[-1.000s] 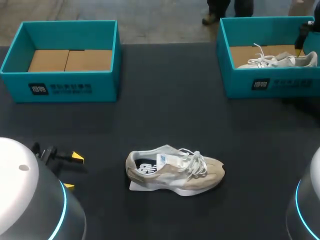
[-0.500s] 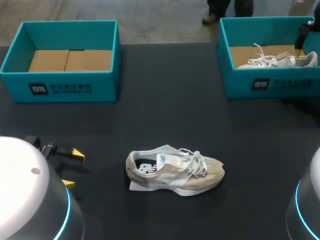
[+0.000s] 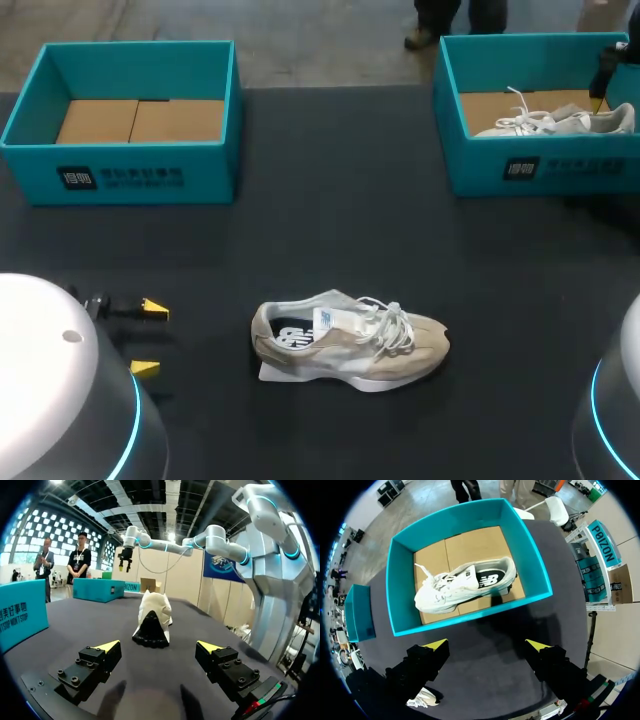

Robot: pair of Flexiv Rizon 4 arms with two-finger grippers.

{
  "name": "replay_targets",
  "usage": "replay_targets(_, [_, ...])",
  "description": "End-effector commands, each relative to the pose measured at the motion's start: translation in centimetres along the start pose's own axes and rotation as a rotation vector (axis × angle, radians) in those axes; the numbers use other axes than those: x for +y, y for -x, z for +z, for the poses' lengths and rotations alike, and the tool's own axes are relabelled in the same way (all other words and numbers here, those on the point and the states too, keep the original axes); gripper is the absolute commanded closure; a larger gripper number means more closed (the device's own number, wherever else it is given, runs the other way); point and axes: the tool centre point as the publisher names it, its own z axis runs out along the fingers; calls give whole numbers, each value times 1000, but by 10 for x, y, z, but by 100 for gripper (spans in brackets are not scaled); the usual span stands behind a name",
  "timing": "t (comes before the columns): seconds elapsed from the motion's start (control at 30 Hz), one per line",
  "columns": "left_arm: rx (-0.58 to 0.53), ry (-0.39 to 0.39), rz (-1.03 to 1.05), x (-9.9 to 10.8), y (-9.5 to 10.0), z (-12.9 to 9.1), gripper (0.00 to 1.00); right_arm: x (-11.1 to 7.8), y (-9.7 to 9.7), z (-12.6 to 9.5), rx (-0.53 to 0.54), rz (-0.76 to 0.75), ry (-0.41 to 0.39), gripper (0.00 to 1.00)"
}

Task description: Take the shoe out of the shoebox, open the shoe tongue, remove and reinsert the insole, then place the shoe into the shoebox

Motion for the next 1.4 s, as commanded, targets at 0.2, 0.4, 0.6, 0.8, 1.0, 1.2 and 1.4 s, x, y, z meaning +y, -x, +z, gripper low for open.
replay_targets(0.2, [-22, 20, 19, -2, 3, 23, 0, -1, 0, 0, 1, 2, 2, 0])
replay_targets(0.4, [7, 29, 32, 1, 9, 40, 0, -1, 0, 0, 1, 2, 2, 0])
replay_targets(0.6, [16, 27, 47, 6, 10, 56, 0, -1, 0, 0, 1, 2, 2, 0])
replay_targets(0.8, [16, 23, 55, 7, 11, 65, 0, -1, 0, 0, 1, 2, 2, 0])
replay_targets(1.0, [7, 17, 63, 5, 12, 73, 0, -1, 0, 0, 1, 2, 2, 0])
replay_targets(1.2, [-18, 11, 52, 5, 11, 81, 0, -1, 0, 0, 1, 2, 2, 0])
replay_targets(1.4, [-27, 12, 46, 7, 10, 89, 0, -1, 0, 0, 1, 2, 2, 0])
